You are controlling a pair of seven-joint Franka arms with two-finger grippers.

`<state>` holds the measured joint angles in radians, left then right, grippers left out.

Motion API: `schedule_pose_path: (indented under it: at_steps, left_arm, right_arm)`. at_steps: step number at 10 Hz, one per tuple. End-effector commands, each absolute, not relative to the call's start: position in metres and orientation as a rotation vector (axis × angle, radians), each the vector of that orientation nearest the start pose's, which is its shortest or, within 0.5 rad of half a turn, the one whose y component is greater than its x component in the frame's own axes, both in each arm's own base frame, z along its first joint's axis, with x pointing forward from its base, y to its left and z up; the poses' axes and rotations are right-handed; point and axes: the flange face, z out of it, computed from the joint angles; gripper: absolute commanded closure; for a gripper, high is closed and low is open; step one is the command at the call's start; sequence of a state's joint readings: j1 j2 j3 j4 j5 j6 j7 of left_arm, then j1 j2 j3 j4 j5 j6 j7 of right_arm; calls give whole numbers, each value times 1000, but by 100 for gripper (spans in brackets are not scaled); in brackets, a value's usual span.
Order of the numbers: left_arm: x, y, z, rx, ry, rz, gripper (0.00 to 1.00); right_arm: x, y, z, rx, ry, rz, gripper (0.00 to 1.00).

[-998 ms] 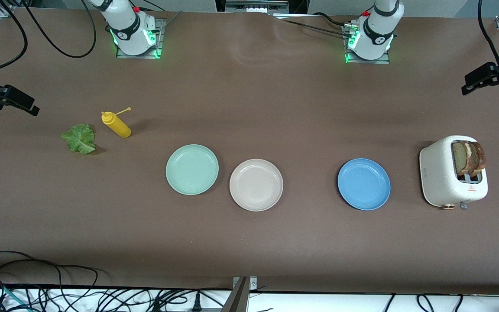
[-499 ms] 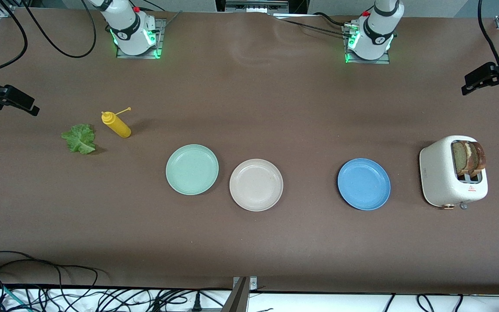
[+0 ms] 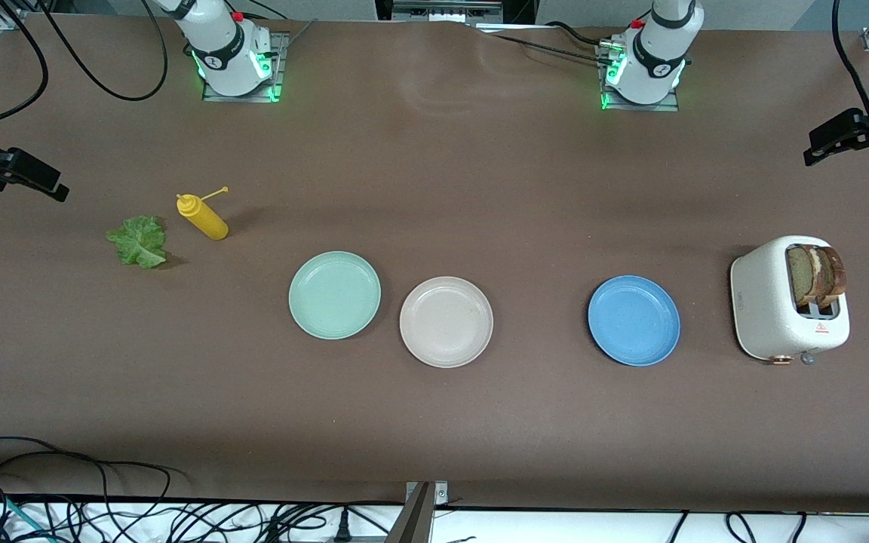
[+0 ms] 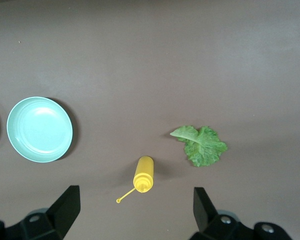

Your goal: Make sandwich on beige plate with both arms

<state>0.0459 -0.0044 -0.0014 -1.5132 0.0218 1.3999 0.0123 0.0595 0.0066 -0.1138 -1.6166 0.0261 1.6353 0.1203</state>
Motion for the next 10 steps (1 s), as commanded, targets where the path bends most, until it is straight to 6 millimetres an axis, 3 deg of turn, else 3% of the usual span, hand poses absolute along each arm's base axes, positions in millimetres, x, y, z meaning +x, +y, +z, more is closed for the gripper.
schedule_pose_path:
  at_steps: [1,10]
  left_arm:
    - [536,27,643,-3155,-53,176,0]
    - [536,28,643,-3154,-55,176,0]
  right_arm:
    - [561,-25,608,-3089,293,-7,0]
    - [561,-24,608,-3092,271,-8,0]
